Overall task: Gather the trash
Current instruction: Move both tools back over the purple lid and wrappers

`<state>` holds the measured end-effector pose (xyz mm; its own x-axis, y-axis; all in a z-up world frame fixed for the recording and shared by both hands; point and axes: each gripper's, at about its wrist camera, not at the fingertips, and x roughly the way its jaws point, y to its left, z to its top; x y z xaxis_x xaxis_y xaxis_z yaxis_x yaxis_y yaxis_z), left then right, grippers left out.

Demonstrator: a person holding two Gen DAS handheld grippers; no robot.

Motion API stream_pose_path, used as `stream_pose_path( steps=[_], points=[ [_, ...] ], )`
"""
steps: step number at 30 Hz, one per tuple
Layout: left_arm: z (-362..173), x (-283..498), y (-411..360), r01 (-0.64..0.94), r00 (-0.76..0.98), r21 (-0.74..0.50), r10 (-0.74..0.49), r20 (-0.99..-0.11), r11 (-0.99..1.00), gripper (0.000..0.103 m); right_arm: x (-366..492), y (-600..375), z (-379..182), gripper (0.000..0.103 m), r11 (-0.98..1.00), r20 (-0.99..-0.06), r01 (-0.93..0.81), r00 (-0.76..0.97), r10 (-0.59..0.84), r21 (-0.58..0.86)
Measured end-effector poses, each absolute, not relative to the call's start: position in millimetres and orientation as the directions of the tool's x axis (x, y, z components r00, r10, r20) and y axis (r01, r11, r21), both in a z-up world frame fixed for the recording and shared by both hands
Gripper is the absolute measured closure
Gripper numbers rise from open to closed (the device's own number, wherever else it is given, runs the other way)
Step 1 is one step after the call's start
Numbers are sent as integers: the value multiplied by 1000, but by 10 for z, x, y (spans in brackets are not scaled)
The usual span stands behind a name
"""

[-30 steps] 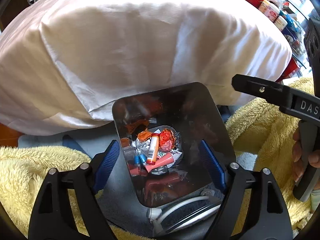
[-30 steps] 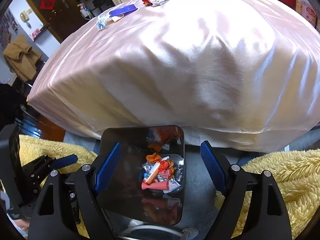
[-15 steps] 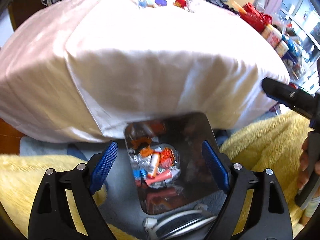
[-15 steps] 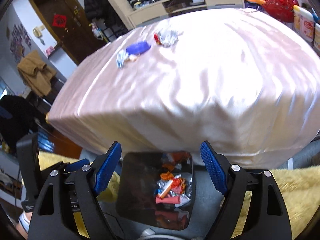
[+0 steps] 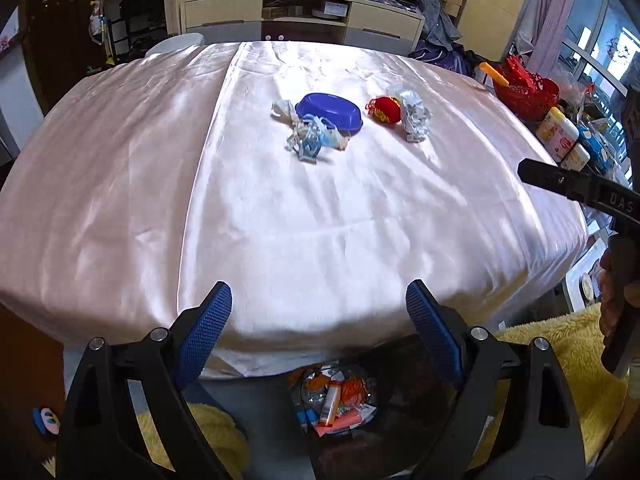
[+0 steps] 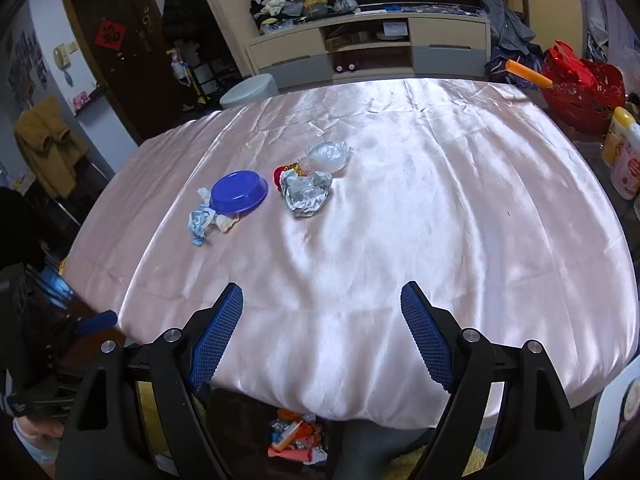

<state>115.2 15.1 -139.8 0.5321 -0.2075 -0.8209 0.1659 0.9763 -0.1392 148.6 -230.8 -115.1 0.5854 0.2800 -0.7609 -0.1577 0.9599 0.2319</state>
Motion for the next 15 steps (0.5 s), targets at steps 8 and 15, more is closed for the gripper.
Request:
stream_pose_path(
  steps=[8, 15],
  points=[
    [-1298, 1896, 128, 173, 546, -138, -211, -810, 975, 26, 2015, -2120, -1280, 21, 965, -795, -169, 548, 261, 200],
    [-1328, 2274, 28, 209, 542, -144, -237, -806, 967, 48, 2384, -1997, -1372, 36, 964, -801, -184, 538, 262, 191]
  ],
)
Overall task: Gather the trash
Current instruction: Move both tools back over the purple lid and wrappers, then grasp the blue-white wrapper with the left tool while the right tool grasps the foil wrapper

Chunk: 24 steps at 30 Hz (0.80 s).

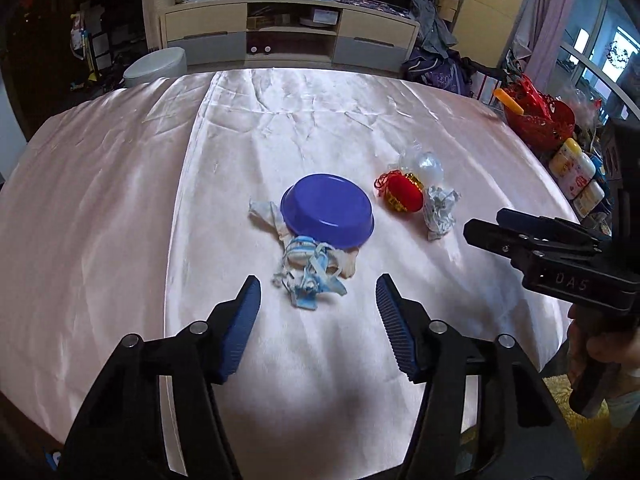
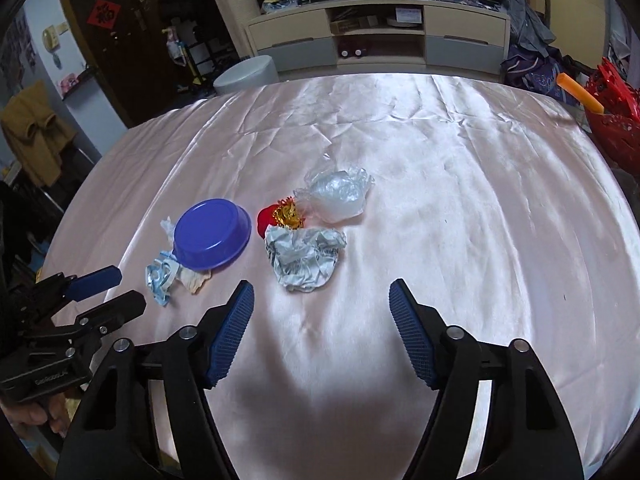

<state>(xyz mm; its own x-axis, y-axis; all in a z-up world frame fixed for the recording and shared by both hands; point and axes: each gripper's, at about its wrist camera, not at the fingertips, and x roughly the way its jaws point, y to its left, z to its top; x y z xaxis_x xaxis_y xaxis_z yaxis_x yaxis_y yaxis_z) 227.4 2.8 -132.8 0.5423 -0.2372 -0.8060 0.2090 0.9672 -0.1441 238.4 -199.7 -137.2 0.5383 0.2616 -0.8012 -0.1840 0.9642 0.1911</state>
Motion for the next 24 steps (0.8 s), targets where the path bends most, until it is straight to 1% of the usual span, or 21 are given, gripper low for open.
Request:
stream_pose_path(
  steps=[2, 5, 7, 9, 11, 13, 15, 16, 17, 18, 19, 20, 21, 22, 24],
  points=[
    [-1347, 2343, 32, 209, 543, -149, -241, -805, 967, 50, 2458, -1954, -1403, 39, 962, -803, -194, 532, 268, 192],
    [-1386, 2400, 62, 203, 539, -160, -246, -806, 966, 54, 2521, -1905, -1430, 40, 957, -795, -204, 535, 286, 207],
    [-1405, 2429, 77, 204, 534, -168, -254, -807, 964, 59, 2573, -1876, -1455, 40, 955, -796, -206, 529, 293, 214],
    [-1420, 2449, 68, 214, 531, -161, -253, -809, 964, 60, 2628, -1848, -1499, 39, 954, -804, -205, 515, 296, 220],
    [-1446, 2457, 57, 223, 525, -156, -254, -813, 962, 64, 2670, -1834, -1547, 39, 953, -811, -203, 503, 299, 226],
    [-1483, 2478, 58, 228, 512, -159, -257, -819, 961, 73, 2705, -1830, -1595, 39, 954, -816, -200, 496, 297, 225],
    [-1521, 2489, 63, 232, 502, -160, -259, -825, 960, 75, 2730, -1823, -1632, 40, 954, -819, -202, 492, 295, 222],
    [-1533, 2496, 65, 233, 499, -161, -260, -827, 959, 76, 2726, -1820, -1626, 41, 954, -816, -206, 498, 294, 218],
    [-1539, 2500, 71, 234, 498, -161, -261, -827, 959, 77, 2728, -1818, -1625, 53, 955, -817, -206, 499, 289, 212],
    [-1540, 2505, 77, 233, 498, -163, -262, -826, 959, 80, 2734, -1830, -1624, 62, 956, -815, -205, 502, 288, 212],
    [-1536, 2507, 82, 233, 500, -164, -263, -825, 959, 82, 2728, -1852, -1621, 67, 956, -813, -198, 506, 289, 217],
    [-1529, 2502, 85, 233, 503, -164, -263, -823, 958, 84, 2716, -1877, -1614, 70, 955, -808, -193, 510, 294, 226],
    [-1521, 2496, 86, 235, 505, -163, -263, -822, 958, 89, 2701, -1894, -1604, 72, 955, -806, -193, 514, 294, 226],
    [-1512, 2482, 92, 237, 507, -161, -264, -821, 958, 92, 2682, -1906, -1591, 73, 955, -803, -195, 518, 294, 224],
    [-1490, 2452, 87, 242, 513, -158, -265, -817, 957, 92, 2631, -1917, -1555, 74, 953, -799, -202, 522, 299, 225]
  ],
)
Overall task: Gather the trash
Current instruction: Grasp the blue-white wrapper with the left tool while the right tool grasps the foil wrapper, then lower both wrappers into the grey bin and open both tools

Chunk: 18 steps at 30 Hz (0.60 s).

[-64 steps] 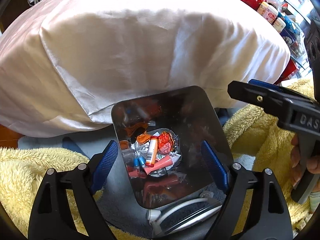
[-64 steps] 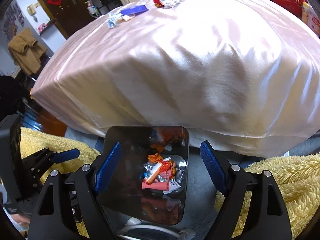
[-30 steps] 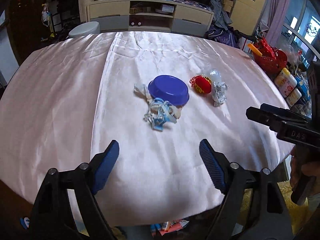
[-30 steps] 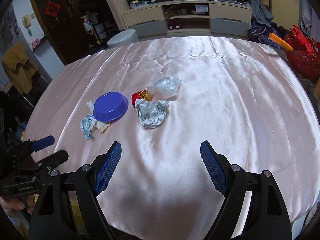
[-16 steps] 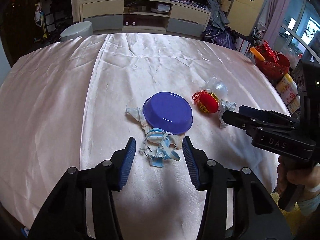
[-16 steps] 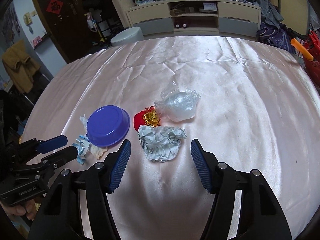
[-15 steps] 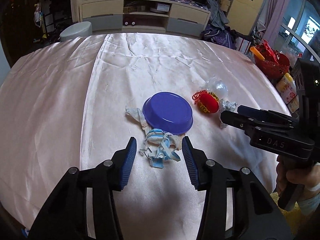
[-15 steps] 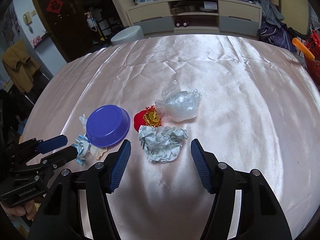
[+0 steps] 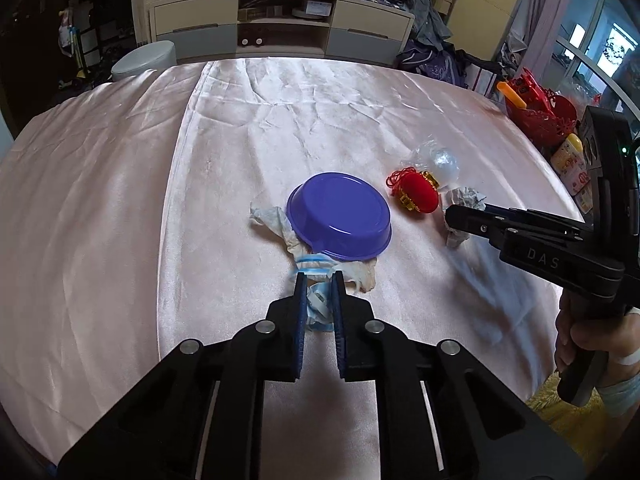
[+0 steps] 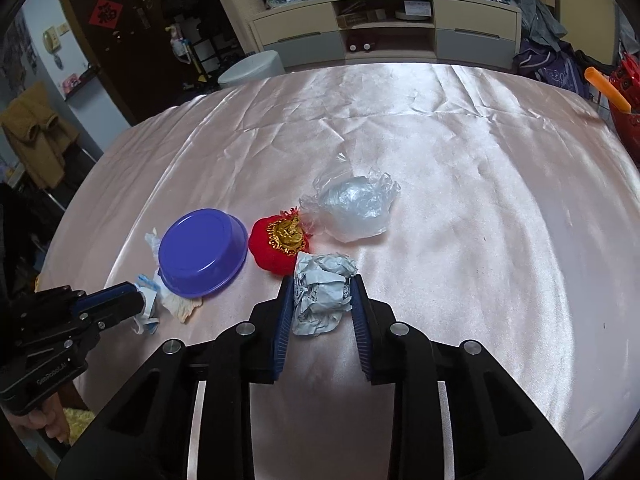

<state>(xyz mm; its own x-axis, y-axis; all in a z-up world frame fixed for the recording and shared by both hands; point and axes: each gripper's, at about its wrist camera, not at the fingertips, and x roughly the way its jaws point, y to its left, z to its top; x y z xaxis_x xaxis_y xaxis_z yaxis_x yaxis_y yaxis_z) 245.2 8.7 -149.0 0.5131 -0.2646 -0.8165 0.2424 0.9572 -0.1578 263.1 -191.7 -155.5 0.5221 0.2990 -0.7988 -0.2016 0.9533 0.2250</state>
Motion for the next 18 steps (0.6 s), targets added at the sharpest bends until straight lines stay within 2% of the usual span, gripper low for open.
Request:
stream_pose_path(
  steps=[11, 18],
  points=[
    [-1208, 2037, 99, 252, 567, -146, -268, -779, 957, 95, 2089, -1923, -1272, 74, 942, -767, -229, 550, 332, 244],
    [-1164, 1572, 84, 248, 569, -198, -308, -762, 948, 95, 1540, -1866, -1255, 74, 941, -771, -256, 545, 329, 221]
  ],
)
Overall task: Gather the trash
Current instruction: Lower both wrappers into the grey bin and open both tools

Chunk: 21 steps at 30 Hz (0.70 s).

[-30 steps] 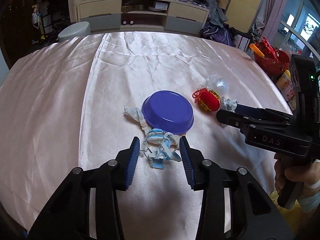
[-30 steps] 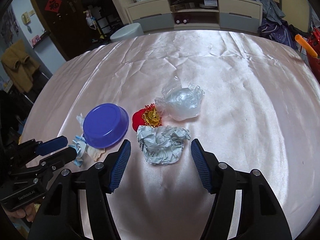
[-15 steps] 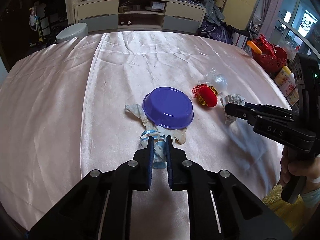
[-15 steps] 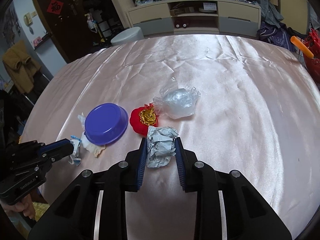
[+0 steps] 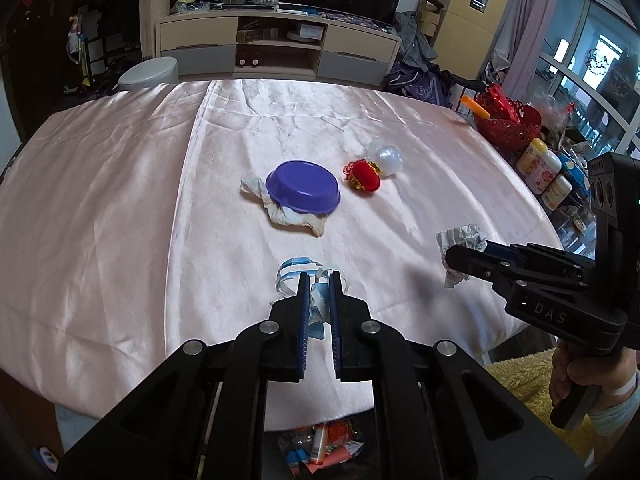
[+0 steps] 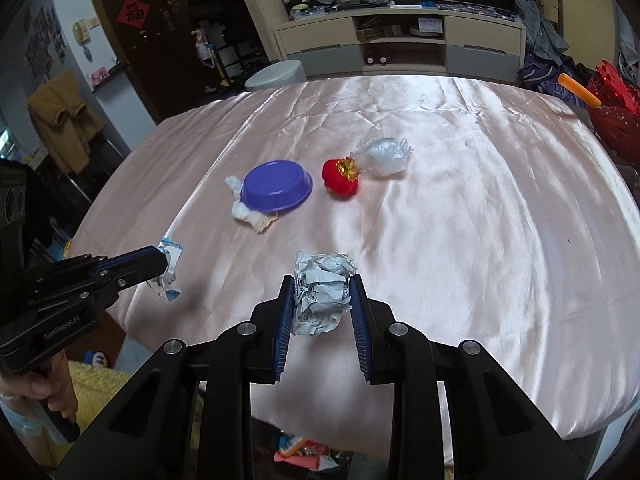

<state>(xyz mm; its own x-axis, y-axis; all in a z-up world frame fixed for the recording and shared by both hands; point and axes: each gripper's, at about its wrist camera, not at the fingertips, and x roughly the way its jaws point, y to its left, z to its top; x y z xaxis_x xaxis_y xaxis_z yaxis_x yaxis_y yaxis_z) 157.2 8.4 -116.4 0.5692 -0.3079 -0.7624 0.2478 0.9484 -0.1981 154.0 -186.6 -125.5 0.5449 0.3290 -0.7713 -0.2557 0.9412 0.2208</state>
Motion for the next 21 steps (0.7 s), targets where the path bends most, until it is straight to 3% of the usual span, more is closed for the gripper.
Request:
stream_pose_path(
  steps=[12, 21],
  points=[
    [-1386, 695, -123, 293, 536, -183, -319, -782, 939, 95, 667, -1890, -1577, 74, 924, -786, -265, 490, 376, 277],
    [-1826, 258, -199, 277, 462, -237, -346, -817, 931, 95, 301, -1906, -1851, 74, 924, -807, -255, 455, 376, 286]
  ],
)
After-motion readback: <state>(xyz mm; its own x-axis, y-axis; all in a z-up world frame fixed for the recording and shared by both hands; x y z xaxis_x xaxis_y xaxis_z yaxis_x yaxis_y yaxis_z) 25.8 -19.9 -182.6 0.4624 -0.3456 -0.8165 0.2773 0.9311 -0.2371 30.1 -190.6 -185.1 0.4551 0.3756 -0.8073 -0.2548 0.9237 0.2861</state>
